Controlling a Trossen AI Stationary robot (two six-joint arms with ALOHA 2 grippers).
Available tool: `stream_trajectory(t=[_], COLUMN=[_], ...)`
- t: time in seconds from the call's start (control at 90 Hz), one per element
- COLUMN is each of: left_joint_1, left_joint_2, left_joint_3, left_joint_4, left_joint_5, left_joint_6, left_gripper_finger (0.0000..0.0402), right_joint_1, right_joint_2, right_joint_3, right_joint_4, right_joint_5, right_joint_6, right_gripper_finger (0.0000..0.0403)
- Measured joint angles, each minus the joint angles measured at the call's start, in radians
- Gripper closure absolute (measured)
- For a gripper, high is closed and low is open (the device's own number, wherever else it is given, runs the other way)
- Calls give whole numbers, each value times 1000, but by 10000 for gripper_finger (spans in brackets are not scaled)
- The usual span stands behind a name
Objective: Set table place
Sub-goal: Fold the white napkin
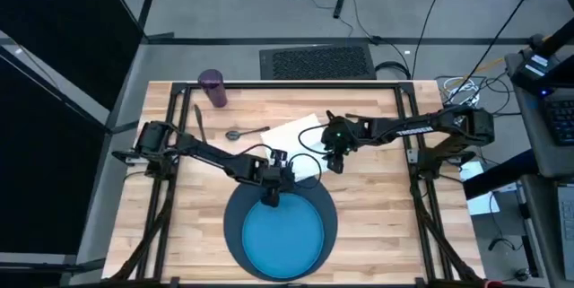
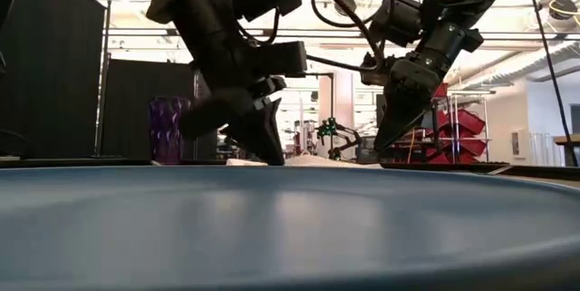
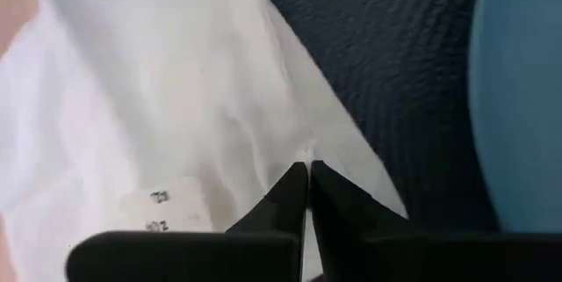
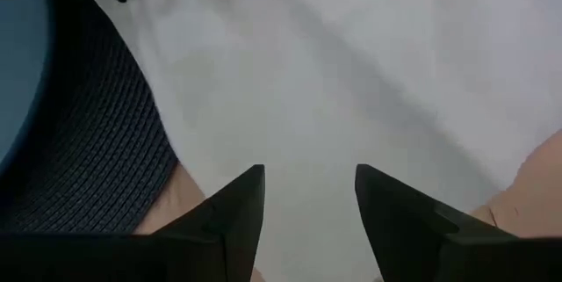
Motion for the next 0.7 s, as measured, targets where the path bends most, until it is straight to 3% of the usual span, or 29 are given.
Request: stream_trajectory(t=[0.422, 0.7], left_joint_1=[2, -25], left_joint_2=[-108, -118], left_joint_3=[0, 0], left_joint_4=[-84, -95], left_joint_5=[-35, 66], left_joint_6=[-17, -88], left_gripper_finger=[401, 401], right_joint_1=[0, 0], right_joint_2=[0, 0], right_joint_3=[0, 0], right_joint_4=[0, -5], right_joint_5=[0, 0], right_joint_6=[0, 0], right_gripper_finger=[236, 236])
